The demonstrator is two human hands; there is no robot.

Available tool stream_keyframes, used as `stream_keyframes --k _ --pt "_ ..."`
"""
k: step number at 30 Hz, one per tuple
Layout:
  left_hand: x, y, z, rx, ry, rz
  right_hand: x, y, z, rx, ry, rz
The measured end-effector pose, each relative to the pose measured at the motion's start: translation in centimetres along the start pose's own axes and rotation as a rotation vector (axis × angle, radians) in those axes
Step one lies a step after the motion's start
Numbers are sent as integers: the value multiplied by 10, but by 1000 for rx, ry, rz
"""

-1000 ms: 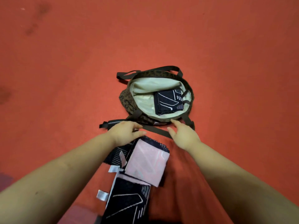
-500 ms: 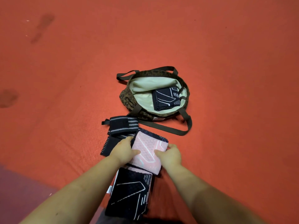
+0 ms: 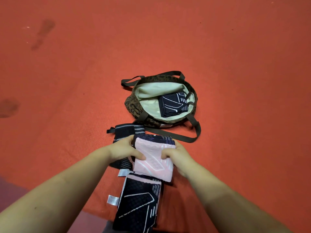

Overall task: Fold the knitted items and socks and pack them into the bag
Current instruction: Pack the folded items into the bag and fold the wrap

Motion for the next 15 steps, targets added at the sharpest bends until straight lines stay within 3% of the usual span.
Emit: stream_keyframes --k 6,10,15 --pt "17 6 -37 -55 -120 -3 16 21 37 47 21 -23" --pt "25 29 -57 -60 -175 -110 34 41 62 77 -1 -48" --pt "31 67 -78 -62 -188 -252 51 76 73 46 -40 58"
Point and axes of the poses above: each hand's wrist, its own y-axis towards the middle knuckle, its own x-axis out of the back of the hand, z = x × y, the point moved 2 cm from there along y, towards the middle knuckle, and after that the axes turned 9 degrees about z, right-handed, at the moved point
